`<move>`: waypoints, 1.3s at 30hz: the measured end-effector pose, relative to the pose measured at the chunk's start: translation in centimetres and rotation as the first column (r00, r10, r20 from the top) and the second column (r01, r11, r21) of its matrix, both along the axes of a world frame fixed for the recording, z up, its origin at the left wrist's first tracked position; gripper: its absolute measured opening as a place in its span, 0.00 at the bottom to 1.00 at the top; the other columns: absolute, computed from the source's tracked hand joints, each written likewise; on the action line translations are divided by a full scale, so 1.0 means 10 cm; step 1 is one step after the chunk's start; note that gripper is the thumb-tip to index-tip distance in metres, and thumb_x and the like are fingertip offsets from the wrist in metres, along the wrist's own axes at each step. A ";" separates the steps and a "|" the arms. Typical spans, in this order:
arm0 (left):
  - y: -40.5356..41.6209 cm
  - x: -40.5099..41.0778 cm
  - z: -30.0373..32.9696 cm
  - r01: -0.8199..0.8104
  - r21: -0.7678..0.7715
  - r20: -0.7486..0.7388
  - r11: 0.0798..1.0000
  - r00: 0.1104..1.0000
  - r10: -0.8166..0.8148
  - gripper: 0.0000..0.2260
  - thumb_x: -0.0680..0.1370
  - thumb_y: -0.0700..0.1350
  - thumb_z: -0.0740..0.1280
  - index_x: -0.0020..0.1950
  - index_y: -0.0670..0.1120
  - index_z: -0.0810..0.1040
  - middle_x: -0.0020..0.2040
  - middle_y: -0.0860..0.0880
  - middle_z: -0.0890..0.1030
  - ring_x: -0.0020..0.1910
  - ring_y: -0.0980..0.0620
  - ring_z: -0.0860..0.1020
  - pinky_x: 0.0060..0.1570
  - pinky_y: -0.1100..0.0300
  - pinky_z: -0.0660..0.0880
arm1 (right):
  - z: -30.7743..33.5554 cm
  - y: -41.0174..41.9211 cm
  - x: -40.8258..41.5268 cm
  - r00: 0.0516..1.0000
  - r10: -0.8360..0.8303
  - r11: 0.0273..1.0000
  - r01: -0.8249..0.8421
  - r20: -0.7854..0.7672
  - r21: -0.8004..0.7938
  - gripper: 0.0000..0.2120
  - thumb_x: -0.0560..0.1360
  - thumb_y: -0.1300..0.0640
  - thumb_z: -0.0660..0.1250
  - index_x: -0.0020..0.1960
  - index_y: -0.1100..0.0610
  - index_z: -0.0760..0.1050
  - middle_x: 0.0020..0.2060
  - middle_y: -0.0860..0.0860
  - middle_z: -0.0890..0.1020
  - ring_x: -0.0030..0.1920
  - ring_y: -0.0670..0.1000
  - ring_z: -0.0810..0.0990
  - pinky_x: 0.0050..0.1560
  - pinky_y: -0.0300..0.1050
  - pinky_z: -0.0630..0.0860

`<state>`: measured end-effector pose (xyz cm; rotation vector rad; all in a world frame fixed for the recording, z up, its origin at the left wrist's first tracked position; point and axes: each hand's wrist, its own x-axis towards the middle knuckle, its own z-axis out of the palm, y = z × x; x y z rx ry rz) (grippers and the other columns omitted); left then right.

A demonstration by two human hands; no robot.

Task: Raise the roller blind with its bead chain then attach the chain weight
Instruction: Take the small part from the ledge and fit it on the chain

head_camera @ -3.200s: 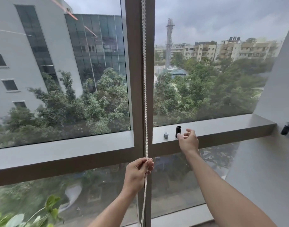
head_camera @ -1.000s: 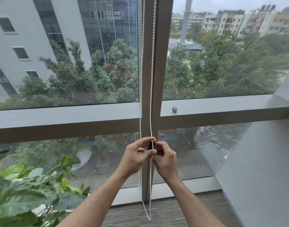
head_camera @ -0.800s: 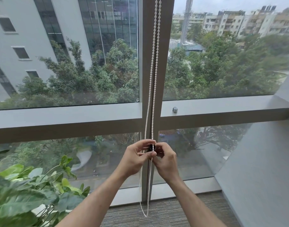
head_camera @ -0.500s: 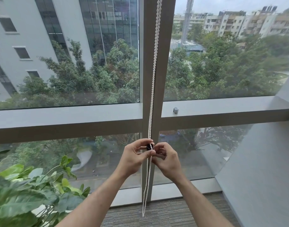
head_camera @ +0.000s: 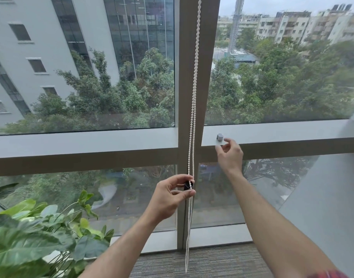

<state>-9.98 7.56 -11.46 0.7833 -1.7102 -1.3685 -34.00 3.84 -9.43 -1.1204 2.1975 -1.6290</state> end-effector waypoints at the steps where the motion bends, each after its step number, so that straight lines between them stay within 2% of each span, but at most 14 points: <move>1: 0.00 0.00 0.00 -0.001 -0.001 0.003 1.000 1.000 0.001 0.16 0.71 0.41 0.78 0.56 0.55 0.84 0.52 0.50 0.86 0.52 0.50 0.83 0.51 0.48 0.83 | 0.04 -0.08 -0.05 0.999 -0.007 1.000 0.008 -0.036 0.029 0.17 0.76 0.55 0.69 0.63 0.60 0.75 0.51 0.58 0.81 0.54 0.58 0.79 0.61 0.57 0.75; 5: 0.01 0.03 0.02 -0.010 -0.002 0.019 1.000 1.000 0.010 0.16 0.71 0.41 0.77 0.56 0.56 0.83 0.52 0.51 0.86 0.52 0.50 0.83 0.50 0.47 0.82 | 0.12 -0.33 -0.17 0.991 0.031 0.979 -0.003 -0.129 0.206 0.24 0.78 0.53 0.65 0.73 0.58 0.69 0.64 0.62 0.75 0.63 0.61 0.75 0.63 0.53 0.70; 8: 0.00 0.05 0.03 -0.016 -0.006 0.026 1.000 1.000 0.017 0.16 0.71 0.42 0.77 0.55 0.58 0.83 0.51 0.51 0.86 0.52 0.50 0.83 0.51 0.47 0.82 | 0.09 -0.42 -0.19 0.981 0.071 0.959 -0.017 -0.181 0.282 0.22 0.79 0.53 0.63 0.73 0.54 0.69 0.65 0.61 0.72 0.62 0.62 0.75 0.63 0.52 0.71; 11: -0.01 0.06 0.04 -0.026 -0.008 0.030 1.000 0.999 0.026 0.17 0.71 0.41 0.77 0.56 0.57 0.83 0.51 0.51 0.86 0.52 0.50 0.83 0.51 0.48 0.82 | 0.04 -0.45 -0.19 0.979 0.088 0.951 -0.028 -0.184 0.307 0.20 0.79 0.54 0.63 0.70 0.54 0.73 0.63 0.61 0.74 0.60 0.62 0.77 0.62 0.50 0.71; 17: 0.00 0.05 0.04 -0.033 0.001 0.028 0.999 0.999 0.033 0.17 0.71 0.40 0.78 0.54 0.59 0.84 0.51 0.52 0.86 0.52 0.49 0.83 0.51 0.49 0.82 | -0.02 -0.42 -0.16 0.977 0.039 0.981 0.002 -0.209 0.196 0.15 0.78 0.59 0.66 0.63 0.58 0.78 0.58 0.61 0.80 0.57 0.61 0.78 0.58 0.49 0.72; 23: 0.00 0.06 0.03 -0.027 0.007 0.021 1.000 0.999 0.027 0.16 0.71 0.38 0.77 0.55 0.53 0.83 0.51 0.51 0.86 0.54 0.47 0.82 0.51 0.51 0.82 | 0.02 -0.29 -0.09 0.988 -0.028 0.998 0.038 -0.154 0.058 0.10 0.77 0.62 0.67 0.57 0.58 0.80 0.53 0.60 0.83 0.54 0.59 0.80 0.57 0.48 0.73; 26: -0.01 0.07 0.04 -0.023 0.007 0.020 1.000 1.000 0.022 0.16 0.71 0.38 0.77 0.56 0.53 0.83 0.51 0.51 0.86 0.54 0.47 0.83 0.52 0.50 0.82 | 0.09 -0.13 0.07 0.998 -0.020 0.998 0.016 -0.059 -0.068 0.10 0.77 0.60 0.68 0.58 0.55 0.81 0.50 0.54 0.84 0.44 0.49 0.81 0.53 0.46 0.77; 28: -0.02 0.07 0.04 -0.019 0.018 0.019 1.000 1.000 0.019 0.16 0.71 0.38 0.77 0.56 0.53 0.83 0.51 0.51 0.86 0.53 0.46 0.83 0.52 0.47 0.82 | 0.12 0.03 0.21 0.999 0.042 0.992 -0.041 0.004 -0.123 0.11 0.77 0.58 0.70 0.58 0.51 0.81 0.47 0.46 0.84 0.42 0.39 0.80 0.50 0.41 0.77; 29: -0.02 0.07 0.04 -0.018 0.023 0.018 1.000 1.000 0.018 0.16 0.71 0.38 0.77 0.55 0.53 0.83 0.51 0.50 0.86 0.53 0.45 0.83 0.52 0.46 0.82 | 0.13 0.11 0.28 0.995 0.087 0.986 -0.080 0.042 -0.145 0.11 0.77 0.56 0.70 0.58 0.49 0.81 0.45 0.43 0.84 0.42 0.38 0.80 0.50 0.39 0.78; 32: -0.03 0.08 0.03 -0.018 0.024 0.020 1.000 1.000 0.017 0.16 0.71 0.38 0.77 0.55 0.53 0.83 0.51 0.50 0.86 0.53 0.46 0.83 0.52 0.45 0.81 | 0.14 0.39 0.50 0.963 0.251 0.947 -0.224 0.098 -0.231 0.10 0.75 0.56 0.73 0.55 0.45 0.82 0.43 0.42 0.85 0.44 0.41 0.83 0.50 0.36 0.79; 35: -0.06 0.10 0.03 -0.018 0.031 0.007 0.999 1.000 0.018 0.17 0.71 0.39 0.77 0.55 0.54 0.83 0.51 0.50 0.86 0.53 0.46 0.83 0.52 0.45 0.82 | 0.13 0.63 0.66 0.894 0.438 0.870 -0.393 0.100 -0.296 0.10 0.74 0.58 0.75 0.53 0.47 0.83 0.45 0.47 0.87 0.47 0.48 0.85 0.52 0.41 0.81; 39: -0.07 0.12 0.05 -0.010 0.022 -0.015 1.000 1.000 0.010 0.18 0.69 0.44 0.78 0.57 0.48 0.83 0.51 0.47 0.86 0.51 0.46 0.83 0.52 0.42 0.81 | 0.12 0.85 0.77 0.774 0.630 0.762 -0.602 0.060 -0.237 0.14 0.72 0.58 0.75 0.54 0.44 0.83 0.47 0.47 0.87 0.48 0.50 0.86 0.53 0.43 0.81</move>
